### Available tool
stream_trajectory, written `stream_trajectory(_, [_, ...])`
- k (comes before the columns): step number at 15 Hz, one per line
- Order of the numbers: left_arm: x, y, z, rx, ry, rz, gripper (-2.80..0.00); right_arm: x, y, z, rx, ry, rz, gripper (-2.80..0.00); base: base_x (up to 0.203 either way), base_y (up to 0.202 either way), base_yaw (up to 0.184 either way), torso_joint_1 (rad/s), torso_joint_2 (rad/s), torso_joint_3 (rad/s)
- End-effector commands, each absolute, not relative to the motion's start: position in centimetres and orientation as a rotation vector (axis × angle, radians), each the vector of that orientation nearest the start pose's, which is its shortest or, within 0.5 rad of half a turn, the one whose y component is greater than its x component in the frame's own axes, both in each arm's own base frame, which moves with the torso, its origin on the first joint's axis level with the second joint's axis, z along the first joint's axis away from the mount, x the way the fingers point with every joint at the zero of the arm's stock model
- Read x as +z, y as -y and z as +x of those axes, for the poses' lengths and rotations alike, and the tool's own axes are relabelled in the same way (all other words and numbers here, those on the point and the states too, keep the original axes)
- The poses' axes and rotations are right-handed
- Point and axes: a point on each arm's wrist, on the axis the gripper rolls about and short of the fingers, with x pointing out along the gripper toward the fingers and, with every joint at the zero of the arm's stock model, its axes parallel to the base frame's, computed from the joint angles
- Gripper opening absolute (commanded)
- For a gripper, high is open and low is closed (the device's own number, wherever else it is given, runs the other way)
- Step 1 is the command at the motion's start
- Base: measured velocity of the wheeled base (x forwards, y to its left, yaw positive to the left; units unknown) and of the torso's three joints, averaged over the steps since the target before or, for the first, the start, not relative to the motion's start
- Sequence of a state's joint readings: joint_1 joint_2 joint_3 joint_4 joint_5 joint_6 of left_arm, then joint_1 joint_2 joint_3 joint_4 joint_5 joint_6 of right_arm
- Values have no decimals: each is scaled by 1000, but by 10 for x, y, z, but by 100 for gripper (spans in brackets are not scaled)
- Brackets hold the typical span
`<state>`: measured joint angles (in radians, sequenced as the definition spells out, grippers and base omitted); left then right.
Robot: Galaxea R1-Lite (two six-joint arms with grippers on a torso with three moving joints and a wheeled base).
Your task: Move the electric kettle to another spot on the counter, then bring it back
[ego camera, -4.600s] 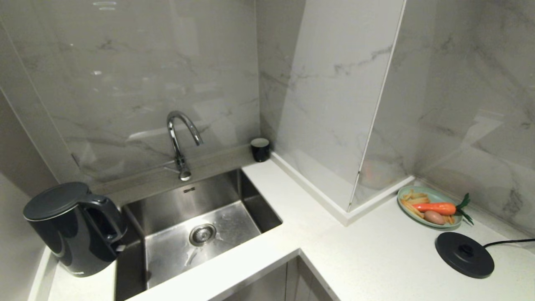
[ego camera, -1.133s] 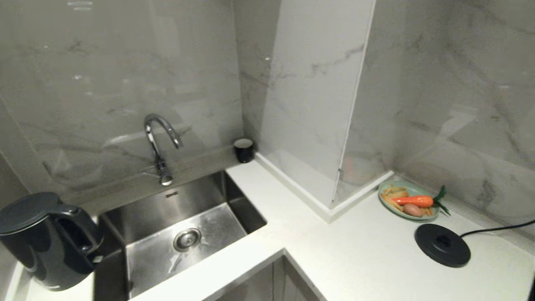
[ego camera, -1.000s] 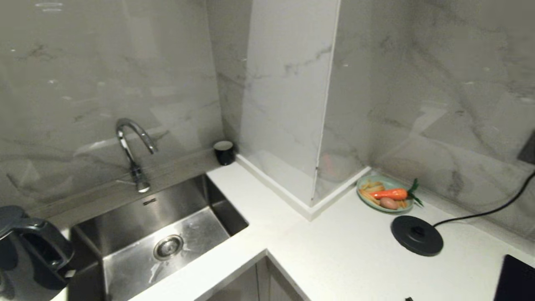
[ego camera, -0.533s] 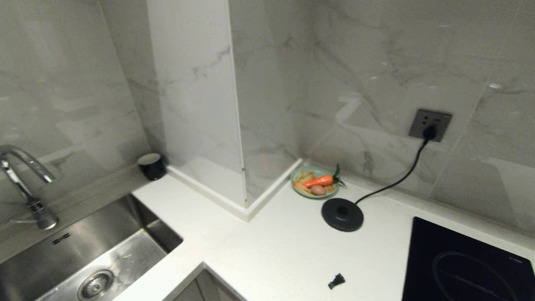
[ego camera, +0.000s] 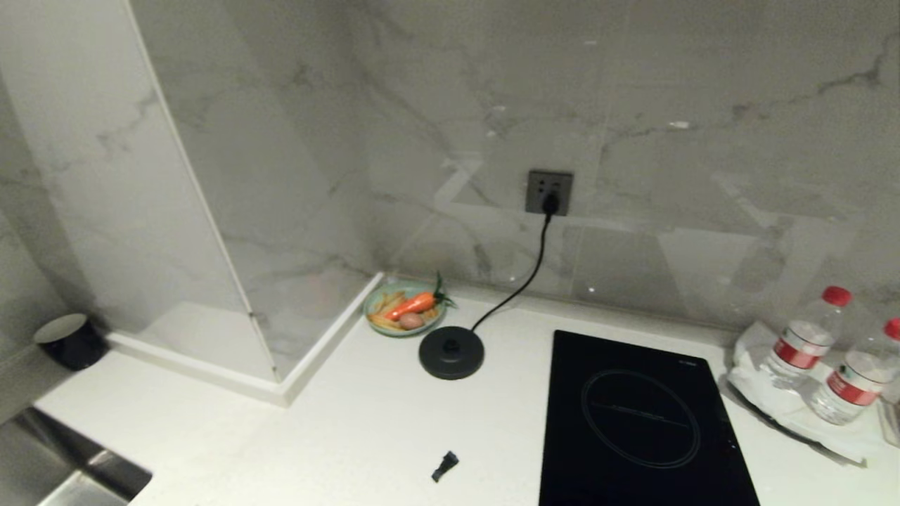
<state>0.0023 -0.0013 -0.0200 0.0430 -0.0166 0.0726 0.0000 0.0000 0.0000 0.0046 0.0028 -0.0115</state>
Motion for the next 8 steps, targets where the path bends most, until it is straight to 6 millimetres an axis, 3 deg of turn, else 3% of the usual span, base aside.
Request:
stream_trajectory(1, [77, 0, -24, -15, -23, 72, -280, 75, 0, -23, 3, -5, -12, -280, 2, 7, -181, -4, 2, 0])
stream_trajectory(8, [77, 0, -24, -16, -22, 72, -280, 75, 0, -23, 3, -5, -12, -280, 2, 8, -162, 0, 3, 3])
